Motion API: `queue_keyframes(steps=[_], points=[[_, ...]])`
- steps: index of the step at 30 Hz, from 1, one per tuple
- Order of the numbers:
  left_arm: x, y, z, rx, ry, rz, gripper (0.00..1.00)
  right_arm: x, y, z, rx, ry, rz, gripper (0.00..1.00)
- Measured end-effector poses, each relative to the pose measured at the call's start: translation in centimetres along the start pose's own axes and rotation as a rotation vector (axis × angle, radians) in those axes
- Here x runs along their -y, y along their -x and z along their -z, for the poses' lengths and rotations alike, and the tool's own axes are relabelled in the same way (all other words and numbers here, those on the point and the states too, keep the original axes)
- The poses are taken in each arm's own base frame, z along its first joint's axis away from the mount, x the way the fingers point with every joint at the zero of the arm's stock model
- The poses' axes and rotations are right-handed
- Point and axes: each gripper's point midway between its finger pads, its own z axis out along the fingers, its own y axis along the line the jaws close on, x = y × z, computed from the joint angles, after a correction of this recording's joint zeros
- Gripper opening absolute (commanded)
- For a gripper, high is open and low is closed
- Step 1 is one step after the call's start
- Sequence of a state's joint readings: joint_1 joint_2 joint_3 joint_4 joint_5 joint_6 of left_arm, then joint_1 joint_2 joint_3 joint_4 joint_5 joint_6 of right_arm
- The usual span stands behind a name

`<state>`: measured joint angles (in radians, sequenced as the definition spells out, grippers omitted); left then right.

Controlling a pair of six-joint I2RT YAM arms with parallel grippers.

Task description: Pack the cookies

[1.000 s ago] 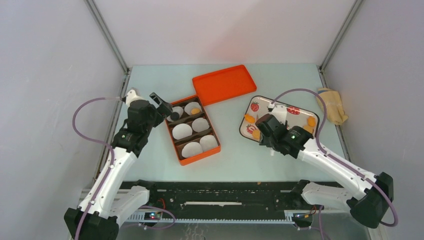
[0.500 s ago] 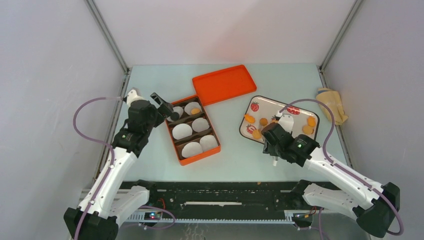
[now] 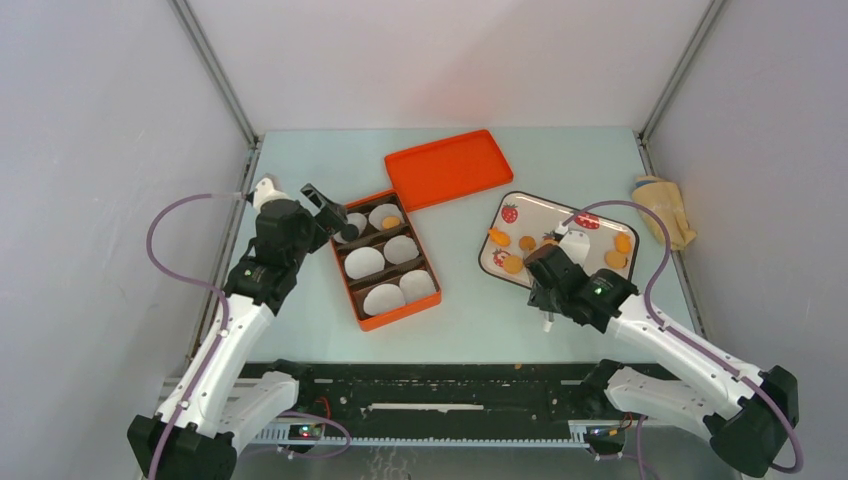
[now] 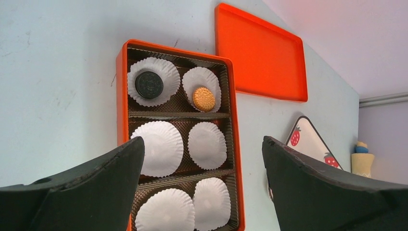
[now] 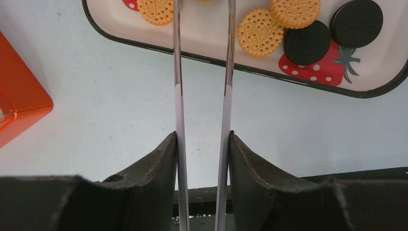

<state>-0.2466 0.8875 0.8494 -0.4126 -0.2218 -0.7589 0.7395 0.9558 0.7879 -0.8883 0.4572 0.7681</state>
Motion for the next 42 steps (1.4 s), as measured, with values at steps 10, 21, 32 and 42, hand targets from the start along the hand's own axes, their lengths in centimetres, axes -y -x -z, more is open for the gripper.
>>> queue_keyframes(steps=[10, 21, 32, 42], points=[[0.3, -0.2, 0.0, -0.007, -0.017, 0.001, 0.96, -0.2, -0.3, -0.7, -0.033, -0.009, 0.003, 0.39], [0.1, -0.2, 0.1, -0.006, -0.010, 0.000, 0.96, -2.5, 2.9, 1.2, 0.029, 0.077, 0.025, 0.27], [-2.2, 0.1, 0.3, -0.018, 0.081, 0.009, 0.96, -9.2, 7.9, 5.3, 0.129, 0.265, 0.091, 0.25], [-3.6, 2.4, 0.5, 0.010, 0.116, 0.075, 0.96, -20.9, 5.9, 5.2, 0.064, 0.430, 0.324, 0.25]])
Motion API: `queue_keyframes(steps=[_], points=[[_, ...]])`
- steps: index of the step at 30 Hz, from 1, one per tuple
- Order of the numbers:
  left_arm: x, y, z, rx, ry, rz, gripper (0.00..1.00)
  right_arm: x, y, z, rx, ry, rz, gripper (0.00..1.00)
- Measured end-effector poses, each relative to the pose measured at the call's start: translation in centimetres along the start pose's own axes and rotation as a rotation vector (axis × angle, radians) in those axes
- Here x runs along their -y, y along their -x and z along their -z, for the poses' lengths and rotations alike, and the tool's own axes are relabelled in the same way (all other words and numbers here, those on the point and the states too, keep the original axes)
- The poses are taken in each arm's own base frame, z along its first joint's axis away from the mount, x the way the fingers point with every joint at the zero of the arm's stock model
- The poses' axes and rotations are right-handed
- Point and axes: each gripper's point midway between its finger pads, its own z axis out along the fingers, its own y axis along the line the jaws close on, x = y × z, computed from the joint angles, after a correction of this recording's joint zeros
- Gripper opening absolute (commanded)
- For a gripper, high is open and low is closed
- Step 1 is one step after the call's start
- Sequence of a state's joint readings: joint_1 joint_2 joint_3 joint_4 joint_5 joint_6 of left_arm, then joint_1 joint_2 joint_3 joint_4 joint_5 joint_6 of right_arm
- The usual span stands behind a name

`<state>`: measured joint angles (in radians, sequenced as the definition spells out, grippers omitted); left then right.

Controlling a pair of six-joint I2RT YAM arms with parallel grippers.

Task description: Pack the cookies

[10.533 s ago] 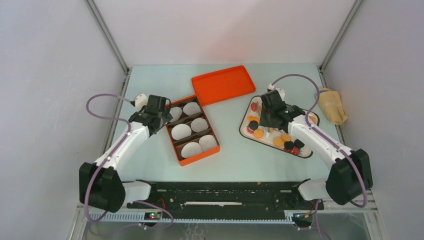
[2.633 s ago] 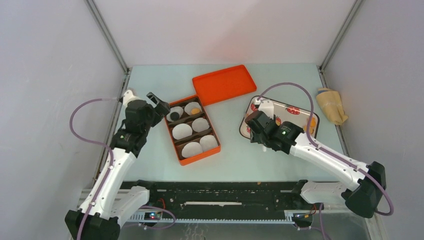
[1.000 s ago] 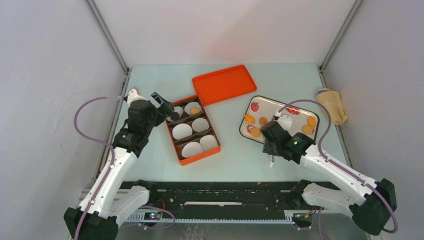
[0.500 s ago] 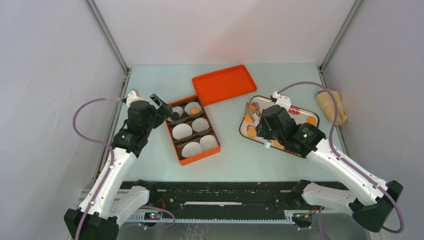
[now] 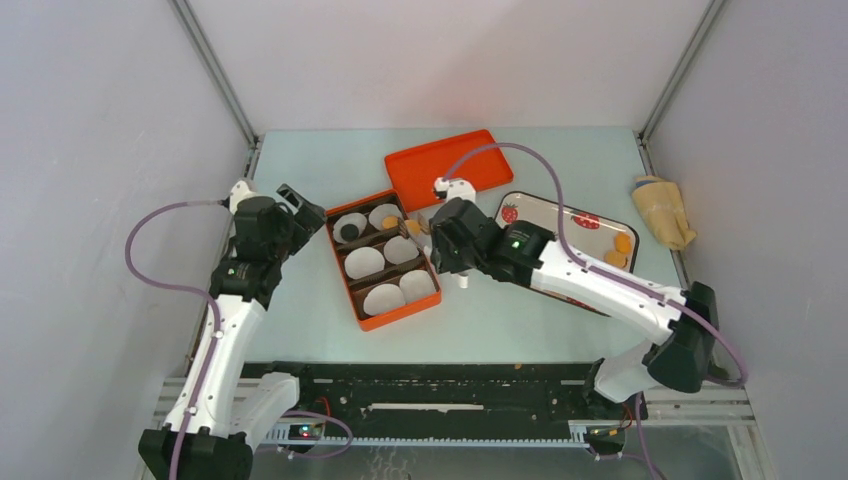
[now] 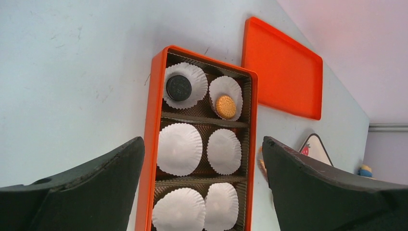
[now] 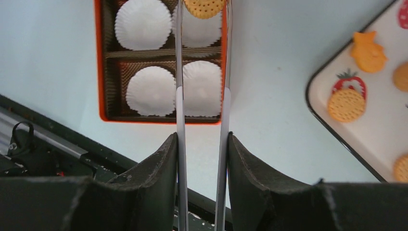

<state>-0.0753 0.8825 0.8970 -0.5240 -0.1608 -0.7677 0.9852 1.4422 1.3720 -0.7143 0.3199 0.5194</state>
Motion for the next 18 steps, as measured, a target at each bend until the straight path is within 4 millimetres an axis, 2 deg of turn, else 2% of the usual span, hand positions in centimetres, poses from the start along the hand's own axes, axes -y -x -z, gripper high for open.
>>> queue_keyframes(steps=[2, 7, 14, 18], points=[[0.0, -0.2, 0.0, -0.007, -0.002, -0.001, 0.96, -1.3, -0.2, -0.7, -0.016, 0.026, 0.021, 0.25], [0.0, -0.2, 0.0, -0.011, -0.001, -0.001, 0.96, -2.9, -0.6, -2.2, -0.048, 0.044, 0.055, 0.26], [-0.1, -0.2, 0.2, -0.009, -0.003, -0.006, 0.97, -2.8, -2.1, -4.4, -0.099, 0.019, 0.091, 0.27], [0.0, 0.0, 0.4, -0.003, -0.007, -0.007, 0.97, -2.7, -3.0, -5.5, -0.129, 0.002, 0.107, 0.32]])
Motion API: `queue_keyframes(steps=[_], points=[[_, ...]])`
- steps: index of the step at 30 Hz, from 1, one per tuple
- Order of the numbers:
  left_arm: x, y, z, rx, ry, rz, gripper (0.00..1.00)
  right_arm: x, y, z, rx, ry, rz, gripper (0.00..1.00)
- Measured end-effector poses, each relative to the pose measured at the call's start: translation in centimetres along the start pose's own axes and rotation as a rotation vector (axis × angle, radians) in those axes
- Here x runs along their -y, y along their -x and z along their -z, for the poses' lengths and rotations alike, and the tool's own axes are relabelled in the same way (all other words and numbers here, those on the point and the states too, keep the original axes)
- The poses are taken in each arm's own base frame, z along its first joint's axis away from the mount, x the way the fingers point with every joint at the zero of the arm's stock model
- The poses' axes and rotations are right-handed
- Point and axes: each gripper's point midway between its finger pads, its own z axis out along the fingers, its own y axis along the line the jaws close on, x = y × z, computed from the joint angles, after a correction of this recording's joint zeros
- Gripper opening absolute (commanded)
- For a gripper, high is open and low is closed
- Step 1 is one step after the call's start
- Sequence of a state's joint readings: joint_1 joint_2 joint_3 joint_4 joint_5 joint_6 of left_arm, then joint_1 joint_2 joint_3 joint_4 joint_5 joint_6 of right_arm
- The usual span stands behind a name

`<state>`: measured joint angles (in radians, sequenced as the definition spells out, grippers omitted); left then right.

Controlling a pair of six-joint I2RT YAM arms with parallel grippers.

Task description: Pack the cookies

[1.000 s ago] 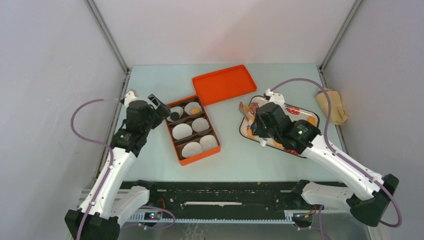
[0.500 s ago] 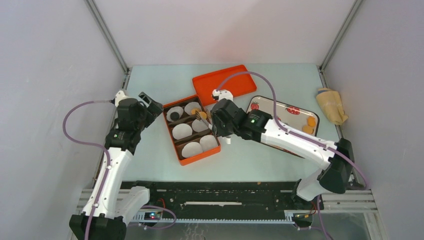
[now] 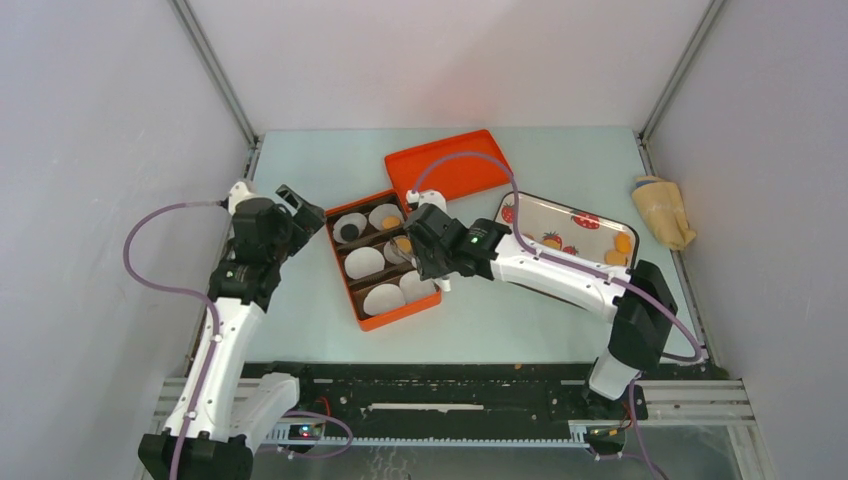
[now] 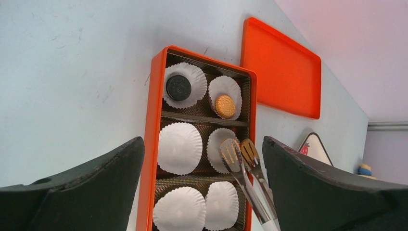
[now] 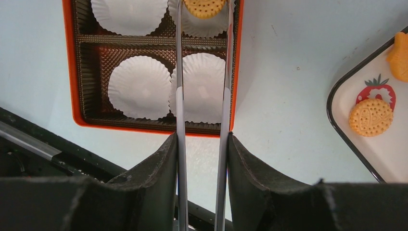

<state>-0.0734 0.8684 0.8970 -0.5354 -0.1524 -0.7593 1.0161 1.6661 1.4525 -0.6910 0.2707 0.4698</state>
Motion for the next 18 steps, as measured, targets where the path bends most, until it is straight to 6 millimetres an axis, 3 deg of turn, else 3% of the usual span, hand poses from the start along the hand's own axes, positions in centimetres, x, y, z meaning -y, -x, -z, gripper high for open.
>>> queue_keyframes(steps=[7, 18], points=[[0.0, 0.2, 0.2, 0.007, -0.003, 0.001, 0.97, -0.1, -0.1, -0.6, -0.011, -0.009, 0.006, 0.53], [0.2, 0.3, 0.5, 0.014, -0.014, -0.004, 0.98, 0.2, 0.9, -0.3, 0.023, -0.032, 0.005, 0.51]])
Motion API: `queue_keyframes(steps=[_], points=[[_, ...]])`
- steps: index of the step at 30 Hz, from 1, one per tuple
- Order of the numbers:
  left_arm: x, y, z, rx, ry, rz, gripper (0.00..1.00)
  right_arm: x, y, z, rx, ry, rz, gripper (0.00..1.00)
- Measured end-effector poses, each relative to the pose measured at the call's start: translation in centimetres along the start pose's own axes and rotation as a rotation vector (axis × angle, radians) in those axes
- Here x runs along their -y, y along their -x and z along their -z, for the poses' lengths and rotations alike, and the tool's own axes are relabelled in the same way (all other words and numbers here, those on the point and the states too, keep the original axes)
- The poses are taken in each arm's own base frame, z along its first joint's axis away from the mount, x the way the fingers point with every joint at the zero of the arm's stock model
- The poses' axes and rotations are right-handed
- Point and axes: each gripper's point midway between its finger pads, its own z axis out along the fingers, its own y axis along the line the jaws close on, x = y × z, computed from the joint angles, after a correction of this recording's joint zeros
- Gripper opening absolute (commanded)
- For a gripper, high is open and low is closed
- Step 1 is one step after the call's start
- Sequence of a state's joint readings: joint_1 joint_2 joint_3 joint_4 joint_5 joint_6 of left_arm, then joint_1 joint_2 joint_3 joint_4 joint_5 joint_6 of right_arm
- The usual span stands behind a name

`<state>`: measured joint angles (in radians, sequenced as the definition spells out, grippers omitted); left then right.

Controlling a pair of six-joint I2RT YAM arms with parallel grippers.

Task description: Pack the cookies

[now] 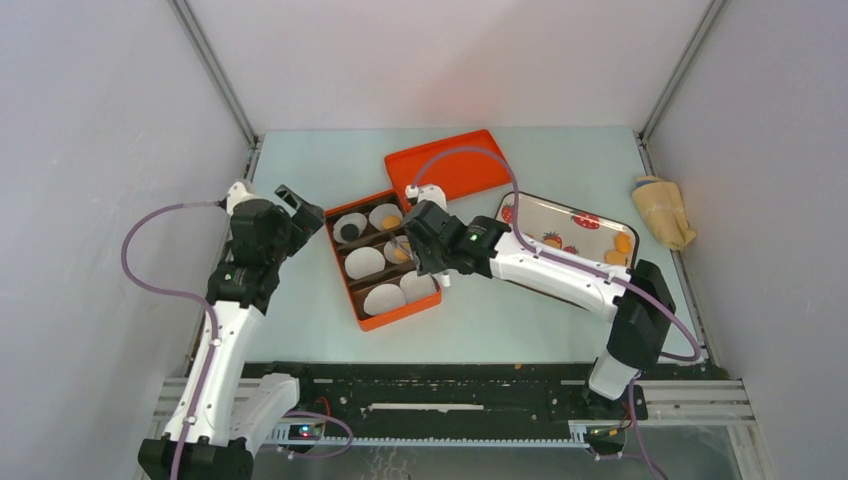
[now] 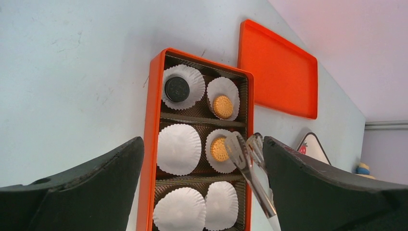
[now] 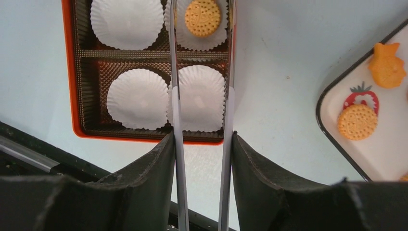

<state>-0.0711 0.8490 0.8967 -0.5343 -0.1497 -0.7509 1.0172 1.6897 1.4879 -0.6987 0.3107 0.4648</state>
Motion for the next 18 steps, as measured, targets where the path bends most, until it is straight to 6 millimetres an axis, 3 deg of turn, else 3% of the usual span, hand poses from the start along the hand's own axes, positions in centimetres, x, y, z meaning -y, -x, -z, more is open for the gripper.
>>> queue_keyframes(steps=[2, 5, 10, 12, 15, 18], points=[[0.0, 0.0, 0.0, 0.000, -0.001, 0.000, 0.98, 0.3, 0.4, 0.5, 0.020, -0.012, -0.002, 0.50], [0.1, -0.1, 0.0, -0.004, -0.006, 0.000, 0.97, 1.3, 1.6, 2.9, 0.073, -0.033, -0.010, 0.50], [0.7, -0.1, 0.0, -0.009, -0.034, 0.003, 0.97, 4.6, 4.7, 9.8, 0.236, -0.055, -0.085, 0.50], [1.0, -0.1, -0.1, -0.013, -0.048, 0.004, 0.97, 6.8, 5.1, 12.4, 0.294, -0.075, -0.141, 0.50], [1.4, -0.5, -0.4, -0.029, -0.060, -0.001, 0.96, 10.6, 3.5, 13.6, 0.306, -0.152, -0.210, 0.50], [1.8, -1.2, -0.7, -0.051, -0.069, -0.014, 0.96, 13.6, 0.4, 12.8, 0.247, -0.236, -0.243, 0.50]])
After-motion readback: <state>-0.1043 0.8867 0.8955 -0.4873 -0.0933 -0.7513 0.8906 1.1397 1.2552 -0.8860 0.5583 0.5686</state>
